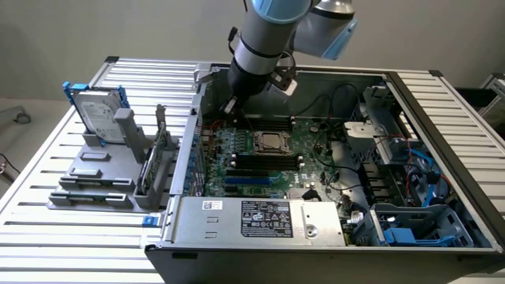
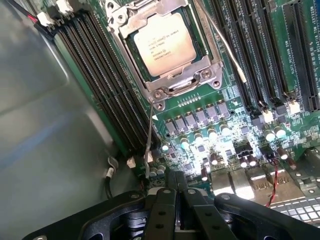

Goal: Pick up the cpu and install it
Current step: 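Install the first cpu locking lever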

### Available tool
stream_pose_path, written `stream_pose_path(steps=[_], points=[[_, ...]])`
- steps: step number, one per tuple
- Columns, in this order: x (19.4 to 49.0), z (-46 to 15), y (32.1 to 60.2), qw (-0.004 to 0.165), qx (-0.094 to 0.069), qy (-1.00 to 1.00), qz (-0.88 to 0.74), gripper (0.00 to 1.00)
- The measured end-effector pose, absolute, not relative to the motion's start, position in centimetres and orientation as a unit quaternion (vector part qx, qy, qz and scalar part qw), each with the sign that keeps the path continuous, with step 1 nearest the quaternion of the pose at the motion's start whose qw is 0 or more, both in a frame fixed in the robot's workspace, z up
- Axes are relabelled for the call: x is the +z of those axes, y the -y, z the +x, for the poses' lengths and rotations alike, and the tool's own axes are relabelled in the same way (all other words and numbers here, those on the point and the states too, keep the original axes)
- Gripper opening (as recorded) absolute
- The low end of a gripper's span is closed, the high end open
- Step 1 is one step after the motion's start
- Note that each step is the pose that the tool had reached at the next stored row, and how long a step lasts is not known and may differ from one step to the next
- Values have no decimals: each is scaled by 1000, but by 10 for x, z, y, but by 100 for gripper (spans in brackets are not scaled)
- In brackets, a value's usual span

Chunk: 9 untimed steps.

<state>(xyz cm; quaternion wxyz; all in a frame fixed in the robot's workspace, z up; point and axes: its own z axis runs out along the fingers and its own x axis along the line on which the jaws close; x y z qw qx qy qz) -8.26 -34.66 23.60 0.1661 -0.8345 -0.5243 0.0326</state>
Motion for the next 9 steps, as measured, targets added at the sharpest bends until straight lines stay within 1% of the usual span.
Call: stream_pose_path(steps=[9], points=[[238, -83, 347, 159, 18, 501, -851, 11]])
